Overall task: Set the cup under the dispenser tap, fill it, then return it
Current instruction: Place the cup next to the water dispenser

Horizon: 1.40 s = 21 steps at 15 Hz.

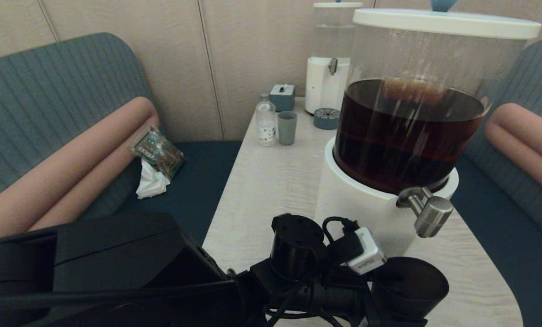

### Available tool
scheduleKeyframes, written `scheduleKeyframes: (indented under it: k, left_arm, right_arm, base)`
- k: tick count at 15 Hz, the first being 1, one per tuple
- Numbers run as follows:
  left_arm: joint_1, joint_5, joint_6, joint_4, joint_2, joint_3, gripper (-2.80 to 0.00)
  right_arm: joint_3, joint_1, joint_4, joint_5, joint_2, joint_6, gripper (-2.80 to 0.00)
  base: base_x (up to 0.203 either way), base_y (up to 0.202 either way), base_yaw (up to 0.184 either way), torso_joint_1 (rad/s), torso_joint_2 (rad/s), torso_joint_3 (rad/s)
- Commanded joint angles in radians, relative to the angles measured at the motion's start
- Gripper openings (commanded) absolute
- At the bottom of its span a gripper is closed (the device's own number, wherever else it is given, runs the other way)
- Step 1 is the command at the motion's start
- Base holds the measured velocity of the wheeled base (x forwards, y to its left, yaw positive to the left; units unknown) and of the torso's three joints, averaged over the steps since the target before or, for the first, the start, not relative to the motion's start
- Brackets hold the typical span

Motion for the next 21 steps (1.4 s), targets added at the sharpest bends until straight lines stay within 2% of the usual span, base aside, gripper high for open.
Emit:
scheduleKeyframes:
  k: [1, 12, 15, 18, 21]
  left_arm:
    - [0.0, 0.01, -0.002, -0.008, -0.052, 0.034, -2.8]
    - [0.015, 0.142, -0.065, -0.012, -0.272, 0.222, -2.8]
    - [0.044, 0.167, -0.075, -0.012, -0.334, 0.29, -2.8]
    - [0.088, 0.24, -0.108, -0.008, -0.382, 0.338, -2.8]
    - [0.146, 0.263, -0.115, -0.008, -0.428, 0.365, -2.8]
  right_arm:
    - [0.008, 0.0, -0.001, 0.001, -0.005, -0.001, -2.8]
    - [0.008, 0.0, -0.001, 0.001, -0.005, -0.001, -2.8]
    - [0.008, 0.0, -0.001, 0.001, -0.005, -0.001, -2.8]
    - [0.008, 0.0, -0.001, 0.0, -0.005, -0.001, -2.8]
    - [0.008, 0.0, -0.001, 0.001, -0.005, -0.001, -2.8]
  base:
    - [0.0, 0.0, 0.0, 0.0, 0.0, 0.0]
    - [0.0, 0.0, 0.0, 0.0, 0.0, 0.0]
    - [0.0, 0.0, 0.0, 0.0, 0.0, 0.0]
    - [0.0, 0.0, 0.0, 0.0, 0.0, 0.0]
    - [0.0, 0.0, 0.0, 0.0, 0.0, 0.0]
